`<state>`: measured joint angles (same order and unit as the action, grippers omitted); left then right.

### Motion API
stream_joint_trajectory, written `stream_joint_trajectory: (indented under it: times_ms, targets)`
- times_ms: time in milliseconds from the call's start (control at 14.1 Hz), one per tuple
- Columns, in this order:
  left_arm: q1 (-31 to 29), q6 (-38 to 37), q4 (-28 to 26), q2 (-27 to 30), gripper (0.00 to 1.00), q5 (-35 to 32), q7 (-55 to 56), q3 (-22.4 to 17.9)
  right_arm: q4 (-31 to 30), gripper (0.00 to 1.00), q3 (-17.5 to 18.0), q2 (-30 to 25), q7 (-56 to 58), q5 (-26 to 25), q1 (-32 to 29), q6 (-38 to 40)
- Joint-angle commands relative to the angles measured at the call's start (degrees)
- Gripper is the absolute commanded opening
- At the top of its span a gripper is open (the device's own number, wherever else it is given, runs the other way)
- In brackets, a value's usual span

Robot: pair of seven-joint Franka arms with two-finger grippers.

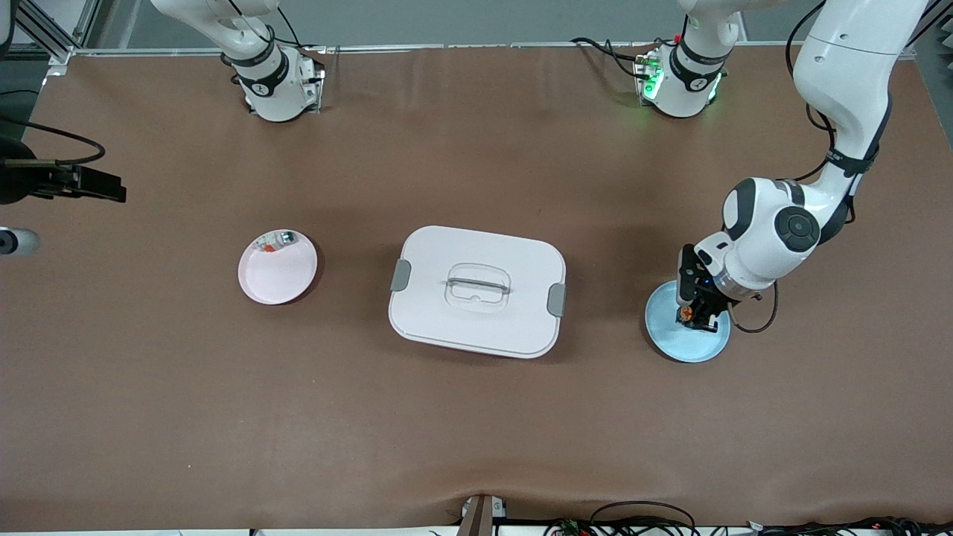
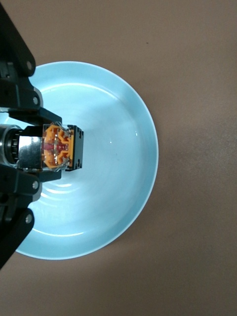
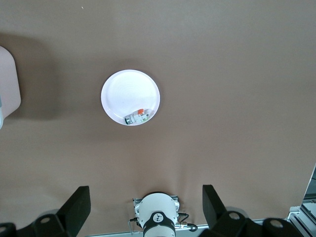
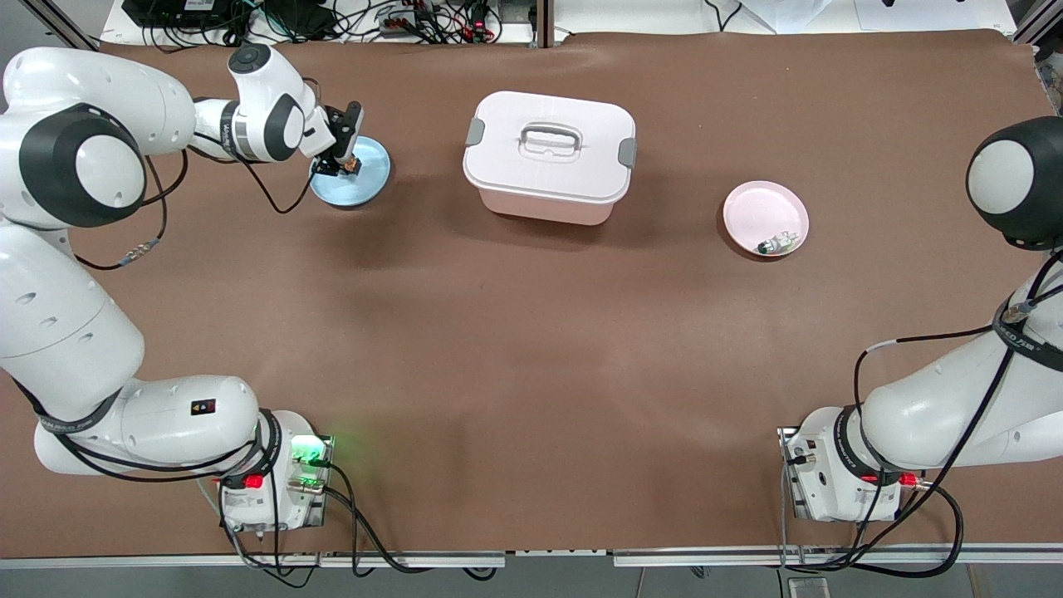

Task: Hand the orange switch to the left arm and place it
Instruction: 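Lower the switch onto the blue plate and open the left gripper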

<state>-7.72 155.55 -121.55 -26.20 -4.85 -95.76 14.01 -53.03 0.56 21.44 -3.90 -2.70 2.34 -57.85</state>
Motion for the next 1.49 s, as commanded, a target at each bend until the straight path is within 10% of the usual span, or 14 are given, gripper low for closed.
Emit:
stream_joint_trajectory:
  times_ms: [0,497,782,924,1421]
  targets:
    - [-1.33,0.90,-0.09,-0.69,0.00,-0.25,-1.36,1.29,-1.11,1.00,0.50,-1.13,0.38,-0.11,-0.23,-0.16]
    - [-2.47,2.30,-0.18,-2.46,0.00,1.86,-1.09,1.37,-4.19,1.00,0.41,-1.40,0.73,0.76,-3.04,-0.24]
    - [-2.38,2.30,-0.18,-2.37,0.37,1.86,-1.00,1.81,-4.54,1.00,0.32,-1.66,0.82,1.38,-3.57,-0.94]
    - [-2.65,2.30,-0.18,-2.28,1.00,1.86,-1.09,1.81,-5.06,1.00,0.23,-2.36,0.82,1.30,-3.31,-2.43]
    - [-4.14,-0.41,0.08,0.61,1.00,1.95,7.05,2.95,-33.87,1.00,-1.87,-21.51,0.91,1.38,-1.38,-22.11]
